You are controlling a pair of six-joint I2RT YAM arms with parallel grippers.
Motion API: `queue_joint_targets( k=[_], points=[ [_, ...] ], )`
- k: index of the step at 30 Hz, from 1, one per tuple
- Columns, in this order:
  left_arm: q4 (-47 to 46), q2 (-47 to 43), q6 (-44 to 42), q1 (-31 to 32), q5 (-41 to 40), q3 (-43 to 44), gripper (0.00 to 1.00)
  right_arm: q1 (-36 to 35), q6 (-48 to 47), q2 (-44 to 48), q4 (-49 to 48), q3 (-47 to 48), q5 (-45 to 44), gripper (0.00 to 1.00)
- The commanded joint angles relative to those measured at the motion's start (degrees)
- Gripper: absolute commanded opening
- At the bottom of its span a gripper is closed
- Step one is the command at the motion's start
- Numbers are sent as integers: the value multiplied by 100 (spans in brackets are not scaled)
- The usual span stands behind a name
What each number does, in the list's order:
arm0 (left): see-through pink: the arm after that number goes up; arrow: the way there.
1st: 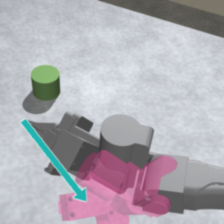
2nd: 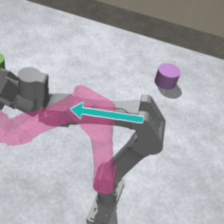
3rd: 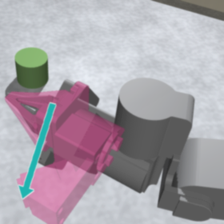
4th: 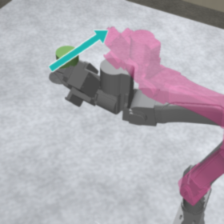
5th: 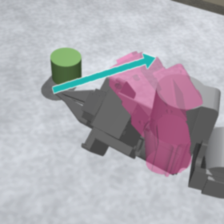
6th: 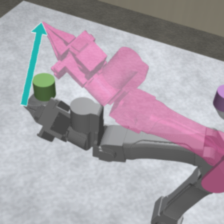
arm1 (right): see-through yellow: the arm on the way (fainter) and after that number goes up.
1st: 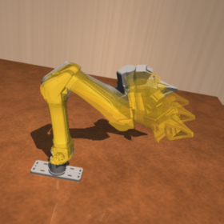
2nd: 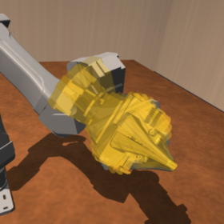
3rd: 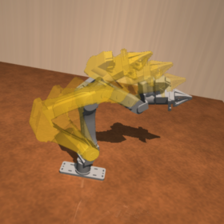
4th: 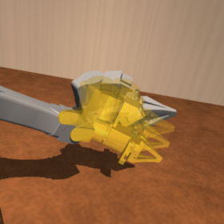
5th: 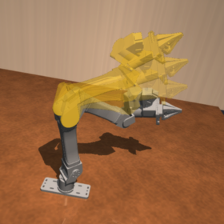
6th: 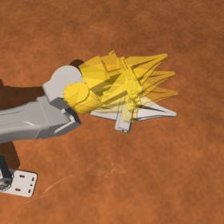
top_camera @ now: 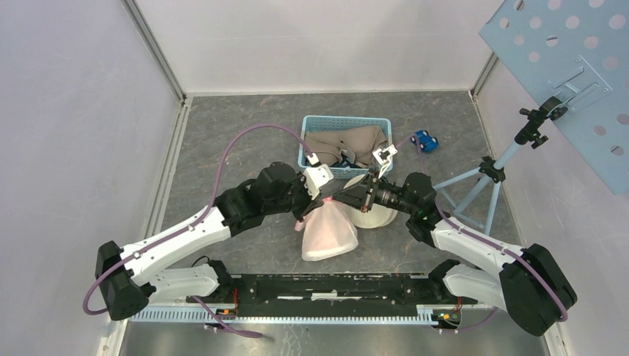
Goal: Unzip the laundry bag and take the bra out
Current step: Unzip the laundry bag at the center of the board.
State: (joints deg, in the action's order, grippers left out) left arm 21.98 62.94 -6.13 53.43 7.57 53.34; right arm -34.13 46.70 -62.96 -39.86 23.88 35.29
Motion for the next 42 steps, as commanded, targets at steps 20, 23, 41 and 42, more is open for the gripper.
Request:
queue_joint_targets(
  k=[20,23,41,42],
  points=[
    [-181,-1029,313,0,-455,-466,50,-208,31,-377,-490,399,-153,0],
    [-179,-738,254,1,-411,-306,52,-325,59,-401,-557,302,-214,0],
    [-182,-909,-201,-14,-677,-459,2,102,-260,-97,-110,341,-156,0],
    [-133,-982,-220,-10,-722,-502,2,184,-287,-72,-62,354,-143,0]
  ],
)
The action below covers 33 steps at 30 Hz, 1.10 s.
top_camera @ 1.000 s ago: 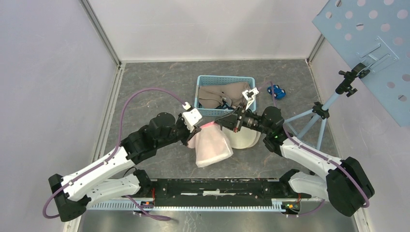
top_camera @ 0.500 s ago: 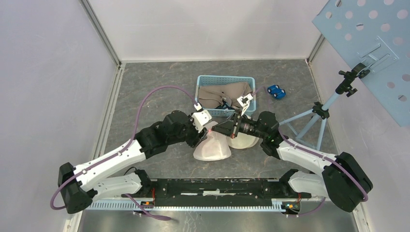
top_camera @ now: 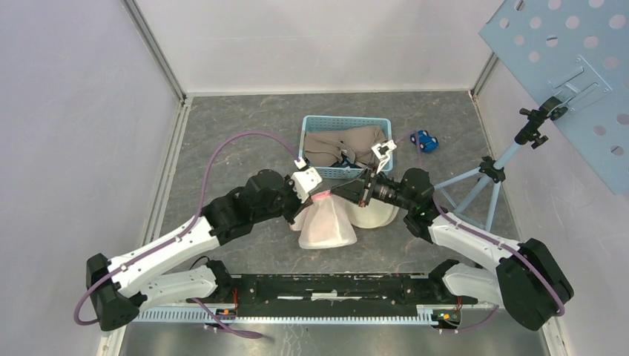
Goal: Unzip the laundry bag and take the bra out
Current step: Unzip the laundry bag at the center of the board.
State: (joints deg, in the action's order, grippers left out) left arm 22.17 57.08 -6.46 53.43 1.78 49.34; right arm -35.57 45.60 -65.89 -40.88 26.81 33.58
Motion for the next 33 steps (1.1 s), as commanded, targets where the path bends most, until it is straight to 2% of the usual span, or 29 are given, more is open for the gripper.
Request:
queue_joint_targets(
  k=[1,5,10,14,19,24,29,33],
  points=[
    [-106,-438,-202,-8,-164,-129,2,400,-224,239,107,75,38,0],
    [38,-560,-214,-10,-158,-238,2,525,-347,219,287,132,44,0],
    [-82,-476,-97,-7,40,-221,2,509,75,38,-259,11,222,0],
    [-153,-308,-105,-12,138,-72,2,390,85,5,-283,85,239,0],
    [-207,-354,-257,-8,-157,14,2,359,3,-161,-169,464,221,0],
    [-250,-758,-404,-23,-794,-170,2,476,-360,-366,304,1126,156,0],
    [-21,-927,-412,-37,-901,-232,2,454,44,-771,-194,1098,236,0],
    [0,-969,-480,-34,-1031,-136,2,28,229,-1360,-565,1504,196,0]
  ],
)
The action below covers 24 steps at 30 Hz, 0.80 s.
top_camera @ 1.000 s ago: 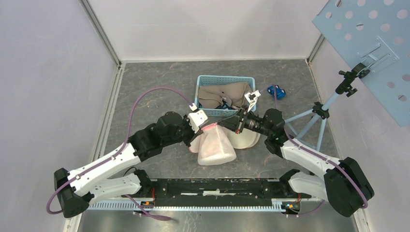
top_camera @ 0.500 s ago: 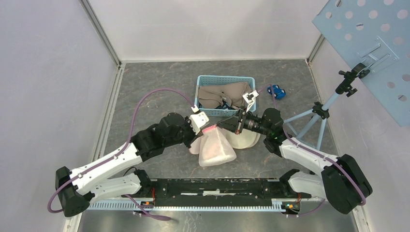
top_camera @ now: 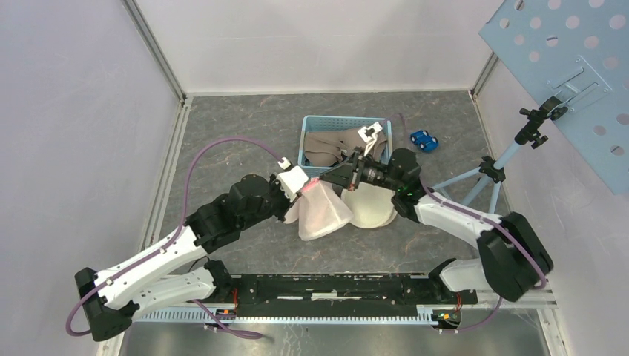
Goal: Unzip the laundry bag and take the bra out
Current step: Unzip the laundry bag at the center of the board.
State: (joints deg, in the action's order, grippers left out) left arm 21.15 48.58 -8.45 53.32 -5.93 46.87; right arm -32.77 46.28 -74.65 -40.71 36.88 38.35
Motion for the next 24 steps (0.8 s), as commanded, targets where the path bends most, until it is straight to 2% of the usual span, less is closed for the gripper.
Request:
queue_joint_targets(
  k=[1,5,8,12,18,24],
  points=[
    [132,-134,-313,-23,-314,171,2,-362,162,-598,-600,646,-290,0],
    [353,-249,-582,-15,-511,344,2,-623,125,-939,-621,1013,-262,0],
    [644,-214,-716,-1,-537,354,2,-632,44,-985,-639,759,-206,0],
    [962,56,-802,100,84,275,2,-634,-141,-843,-661,97,-186,0],
    [873,761,-790,657,978,305,3,-625,-586,-284,-283,-767,-319,0],
    [870,1334,-789,1074,1375,641,18,-599,-1483,535,1047,-1035,-628,0]
  ],
)
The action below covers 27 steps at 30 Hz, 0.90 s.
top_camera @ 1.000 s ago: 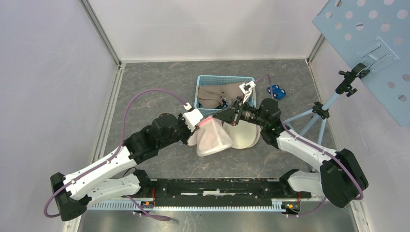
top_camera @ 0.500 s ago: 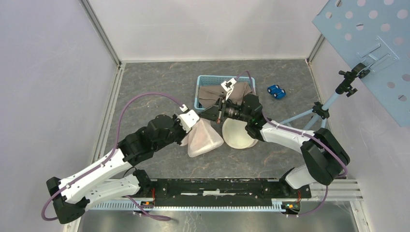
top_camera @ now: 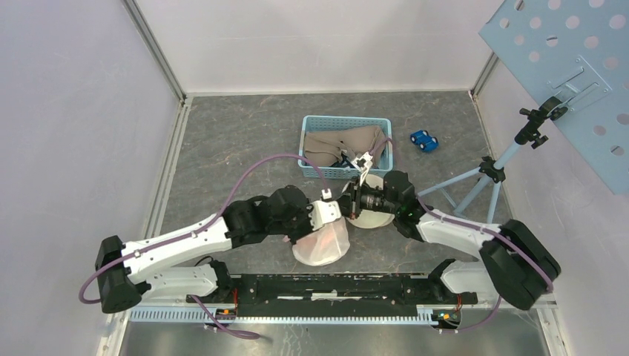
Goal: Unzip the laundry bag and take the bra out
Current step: Unzip the laundry bag at the center of the board.
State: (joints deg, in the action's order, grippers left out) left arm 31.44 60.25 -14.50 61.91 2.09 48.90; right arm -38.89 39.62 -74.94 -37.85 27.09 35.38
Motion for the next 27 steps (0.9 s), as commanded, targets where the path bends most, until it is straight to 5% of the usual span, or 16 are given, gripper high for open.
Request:
queue_joint_targets(
  k=[1,9,18,27],
  points=[
    [-178,203,-156,232,606,482,21,13,-949,681,966,-73,-407,0],
    [-250,38,-182,238,226,529,50,12,-1491,1187,1777,-433,-756,0],
    [-245,-399,-22,238,-576,129,55,10,-1989,1239,2322,-392,-1262,0],
    [-444,-770,299,235,-1221,-117,61,-71,-1902,-86,1629,409,-1089,0]
  ],
)
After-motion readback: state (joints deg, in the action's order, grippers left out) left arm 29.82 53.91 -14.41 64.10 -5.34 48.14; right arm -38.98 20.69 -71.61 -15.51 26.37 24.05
